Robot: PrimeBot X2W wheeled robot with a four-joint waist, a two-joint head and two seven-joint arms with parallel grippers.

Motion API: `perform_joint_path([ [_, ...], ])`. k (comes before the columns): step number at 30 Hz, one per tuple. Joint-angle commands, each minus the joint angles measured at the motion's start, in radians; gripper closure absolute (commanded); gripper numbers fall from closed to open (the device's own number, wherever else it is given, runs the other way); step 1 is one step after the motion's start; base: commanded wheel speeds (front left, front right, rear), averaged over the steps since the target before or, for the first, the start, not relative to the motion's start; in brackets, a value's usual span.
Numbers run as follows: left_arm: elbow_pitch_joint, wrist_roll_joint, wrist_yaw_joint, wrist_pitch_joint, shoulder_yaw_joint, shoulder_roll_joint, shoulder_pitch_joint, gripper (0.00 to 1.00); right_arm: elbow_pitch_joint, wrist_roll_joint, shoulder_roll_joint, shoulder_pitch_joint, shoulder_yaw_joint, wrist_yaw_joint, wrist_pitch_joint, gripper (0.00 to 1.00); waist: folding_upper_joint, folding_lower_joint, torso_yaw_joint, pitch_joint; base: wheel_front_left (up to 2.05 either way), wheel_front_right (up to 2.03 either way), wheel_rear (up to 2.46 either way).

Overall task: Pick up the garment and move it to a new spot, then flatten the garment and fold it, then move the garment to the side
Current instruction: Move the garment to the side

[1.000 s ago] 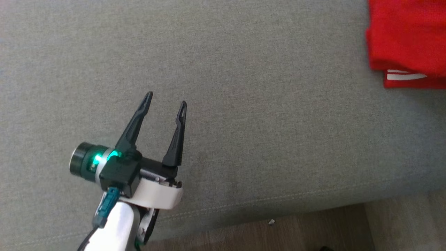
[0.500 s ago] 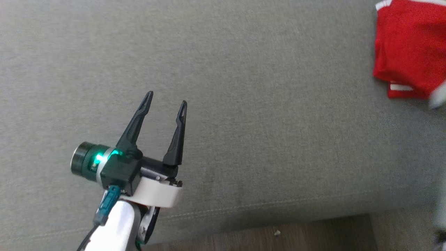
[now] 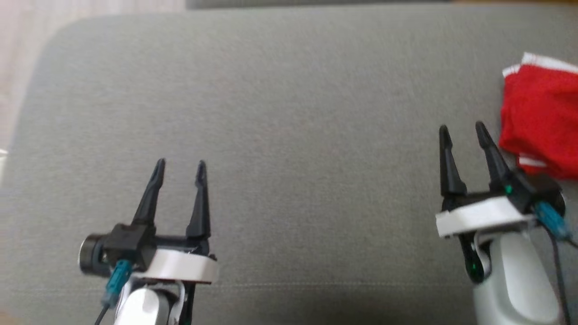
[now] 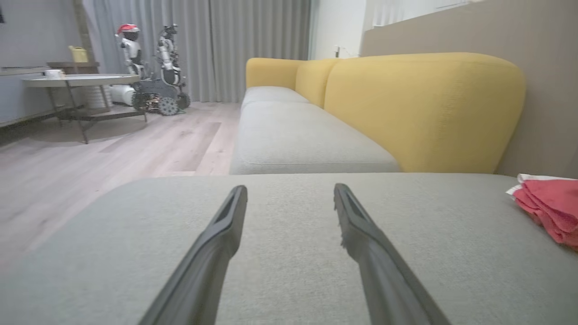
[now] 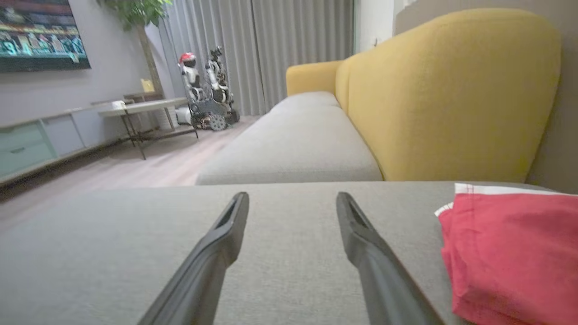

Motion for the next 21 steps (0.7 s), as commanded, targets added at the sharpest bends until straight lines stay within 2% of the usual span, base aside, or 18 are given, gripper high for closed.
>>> perform_joint_path([
  [1, -0.037, -0.003, -0.001, -0.005, 0.04, -0.002, -0.014, 0.0, -0.063, 0.017, 0.003, 0.013, 0.023, 0.003, -0.012, 0.0, -0.0001, 0.0, 0.04, -0.051, 0.0, 0.0, 0.0],
  [10, -0.088, 0.031, -0.034, -0.005, 0.062, -0.006, 0.069, 0.0, -0.195, 0.065, 0.01, 0.209, 0.049, 0.003, -0.012, 0.0, -0.0001, 0.0, 0.061, -0.124, 0.0, 0.0, 0.0],
  [16, -0.052, 0.042, -0.066, -0.005, 0.066, -0.006, 0.107, 0.0, -0.24, 0.067, 0.01, 0.261, 0.06, 0.003, -0.012, 0.0, -0.0001, 0.0, 0.057, -0.136, 0.0, 0.0, 0.0],
  [21, -0.039, 0.046, -0.071, -0.005, 0.069, -0.007, 0.111, 0.0, -0.243, 0.065, 0.01, 0.277, 0.067, 0.003, -0.012, 0.0, -0.0001, 0.0, 0.056, -0.141, 0.0, 0.0, 0.0],
])
